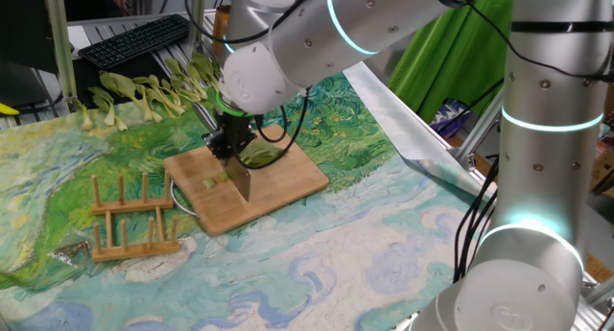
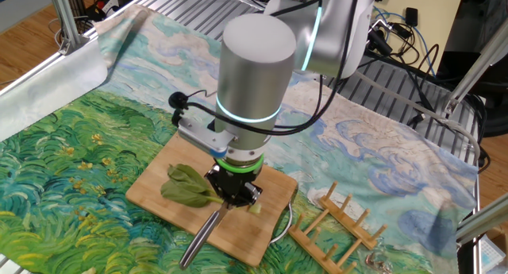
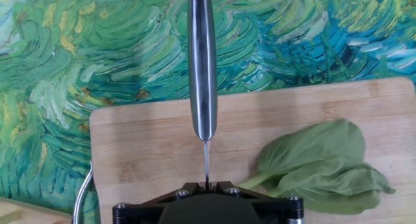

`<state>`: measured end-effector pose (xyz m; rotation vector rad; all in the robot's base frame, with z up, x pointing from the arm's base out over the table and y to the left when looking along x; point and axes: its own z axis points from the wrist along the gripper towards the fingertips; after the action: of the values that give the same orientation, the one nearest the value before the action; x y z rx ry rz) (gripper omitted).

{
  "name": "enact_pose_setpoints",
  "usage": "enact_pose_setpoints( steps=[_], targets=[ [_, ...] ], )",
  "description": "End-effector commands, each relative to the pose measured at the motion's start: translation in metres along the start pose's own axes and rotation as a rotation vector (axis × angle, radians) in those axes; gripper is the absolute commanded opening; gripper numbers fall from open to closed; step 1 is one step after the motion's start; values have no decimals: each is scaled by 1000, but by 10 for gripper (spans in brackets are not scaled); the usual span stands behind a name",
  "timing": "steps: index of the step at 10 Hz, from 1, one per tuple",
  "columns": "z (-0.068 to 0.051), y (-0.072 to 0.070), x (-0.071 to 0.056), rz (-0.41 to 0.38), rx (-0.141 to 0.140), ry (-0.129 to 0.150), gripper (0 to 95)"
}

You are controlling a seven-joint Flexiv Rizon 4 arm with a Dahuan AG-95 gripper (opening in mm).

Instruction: Chop the pakchoi

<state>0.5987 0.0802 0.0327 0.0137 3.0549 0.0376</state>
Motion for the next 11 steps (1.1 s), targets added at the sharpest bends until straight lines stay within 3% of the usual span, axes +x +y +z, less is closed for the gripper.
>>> enact_pose_setpoints(
  steps=[1, 5, 6, 11],
  targets=[
    [5, 0, -1, 1, 2, 0, 0],
    [-2, 0, 8, 1, 2, 22, 0],
    [1, 0, 11, 3, 2, 20, 0],
    [-2, 5, 12, 27, -10, 43, 0]
  ],
)
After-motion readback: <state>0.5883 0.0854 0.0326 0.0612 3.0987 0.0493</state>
